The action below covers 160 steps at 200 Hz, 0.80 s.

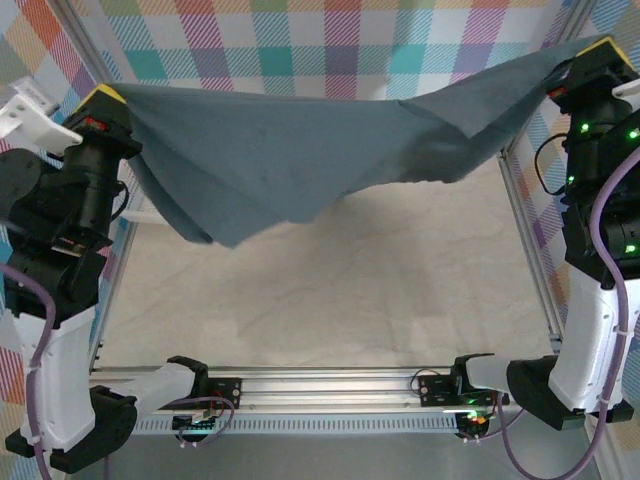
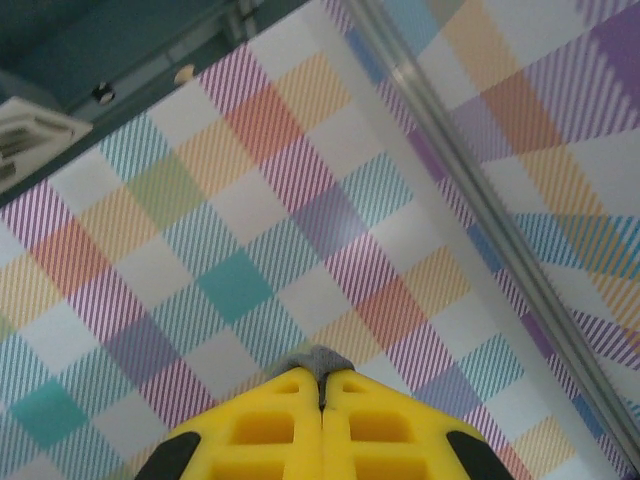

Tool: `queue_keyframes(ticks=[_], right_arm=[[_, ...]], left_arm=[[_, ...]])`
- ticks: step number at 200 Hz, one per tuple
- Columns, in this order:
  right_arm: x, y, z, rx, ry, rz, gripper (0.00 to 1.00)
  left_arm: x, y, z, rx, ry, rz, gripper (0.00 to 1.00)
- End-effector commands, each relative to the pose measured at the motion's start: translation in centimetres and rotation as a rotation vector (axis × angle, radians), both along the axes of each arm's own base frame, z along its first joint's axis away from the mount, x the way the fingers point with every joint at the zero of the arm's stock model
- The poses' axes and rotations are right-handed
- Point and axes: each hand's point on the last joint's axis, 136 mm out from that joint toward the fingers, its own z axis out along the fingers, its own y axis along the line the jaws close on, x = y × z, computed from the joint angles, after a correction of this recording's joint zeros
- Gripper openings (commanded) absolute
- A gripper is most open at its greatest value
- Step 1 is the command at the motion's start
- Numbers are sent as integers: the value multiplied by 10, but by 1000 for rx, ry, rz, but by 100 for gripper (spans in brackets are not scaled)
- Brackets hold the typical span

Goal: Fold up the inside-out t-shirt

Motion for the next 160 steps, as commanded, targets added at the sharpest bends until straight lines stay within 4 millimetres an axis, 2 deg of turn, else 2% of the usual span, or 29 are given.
queue_keyframes(ticks=[1, 33, 46, 60, 72, 81, 92, 110, 125, 137, 160], right_arm=[[-54, -27, 48, 120, -224, -98, 0], [-77, -16, 79, 77, -363, -26, 0], [-83, -15, 84, 71, -379, -18, 0], [-81, -11, 84, 46, -374, -1, 0], [-62, -5, 75, 17, -328, 12, 0], [-39, 1, 63, -6, -267, 24, 0], [-9, 10, 47, -36, -184, 50, 0], [46, 36, 24, -123, -76, 145, 0], [82, 50, 9, -136, 6, 210, 0], [89, 56, 9, -113, 33, 248, 0], [59, 65, 40, -101, -81, 323, 0]], left_arm=[[-17, 14, 23, 4, -95, 63, 0], [-34, 20, 33, -11, -152, 71, 0], [-39, 21, 35, -9, -166, 73, 0], [-39, 20, 34, 3, -175, 67, 0], [-27, 17, 23, 20, -130, 71, 0], [-11, 13, 10, 39, -60, 73, 0], [15, 5, -8, 74, 31, 62, 0], [66, -23, -39, 160, 160, -17, 0], [96, -37, -58, 198, 207, -54, 0], [102, -40, -61, 189, 211, -66, 0], [78, -41, -36, 185, 119, -104, 0]])
